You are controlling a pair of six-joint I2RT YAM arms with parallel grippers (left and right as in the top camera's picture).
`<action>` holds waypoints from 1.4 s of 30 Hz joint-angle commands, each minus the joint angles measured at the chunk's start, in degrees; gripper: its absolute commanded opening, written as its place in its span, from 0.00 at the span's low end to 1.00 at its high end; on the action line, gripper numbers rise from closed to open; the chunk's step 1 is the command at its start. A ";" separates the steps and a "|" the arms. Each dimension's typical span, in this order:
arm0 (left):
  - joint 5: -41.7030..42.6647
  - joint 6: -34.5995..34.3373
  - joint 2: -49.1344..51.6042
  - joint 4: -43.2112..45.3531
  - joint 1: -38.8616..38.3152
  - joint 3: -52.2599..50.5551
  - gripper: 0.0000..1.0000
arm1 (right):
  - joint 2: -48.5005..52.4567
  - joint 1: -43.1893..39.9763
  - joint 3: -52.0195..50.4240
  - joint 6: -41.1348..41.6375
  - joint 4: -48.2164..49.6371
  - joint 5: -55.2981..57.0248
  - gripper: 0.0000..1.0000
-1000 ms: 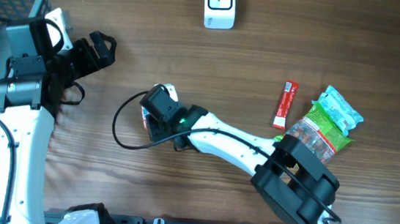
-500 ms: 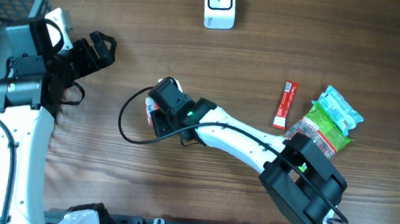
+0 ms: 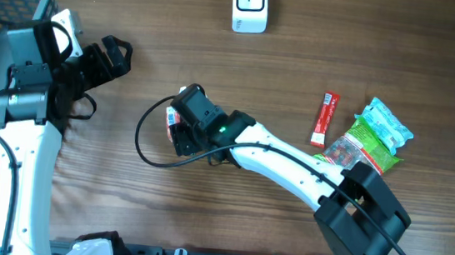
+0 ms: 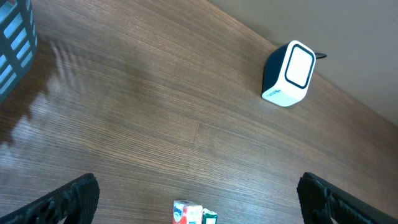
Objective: Scan the item barcode
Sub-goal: 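Lower the right gripper and grasp the green-white box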
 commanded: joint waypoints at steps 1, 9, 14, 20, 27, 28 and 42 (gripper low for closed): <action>-0.31 0.96 0.20 0.17 0.26 0.79 1.00 | -0.72 -0.09 -0.22 -0.59 -0.07 0.24 0.69; -0.31 0.98 0.20 0.17 0.26 0.79 1.00 | 4.90 1.22 -0.94 0.79 0.52 0.24 0.63; -0.31 0.96 0.20 0.17 0.26 0.79 1.00 | 6.91 1.84 -0.94 0.87 1.07 0.28 0.58; -0.31 0.96 0.20 0.17 0.26 0.79 1.00 | 6.88 1.73 -0.94 0.79 0.17 7.13 0.41; -0.31 0.98 0.20 0.17 0.26 0.76 1.00 | 6.71 0.13 -0.92 0.72 0.20 8.02 0.40; -0.31 0.98 0.20 0.17 0.26 0.79 1.00 | 6.71 -0.09 -0.92 0.26 1.01 8.02 0.46; -0.31 0.96 0.20 0.17 0.26 0.79 1.00 | 6.73 -0.13 -0.94 -5.77 4.00 4.59 0.46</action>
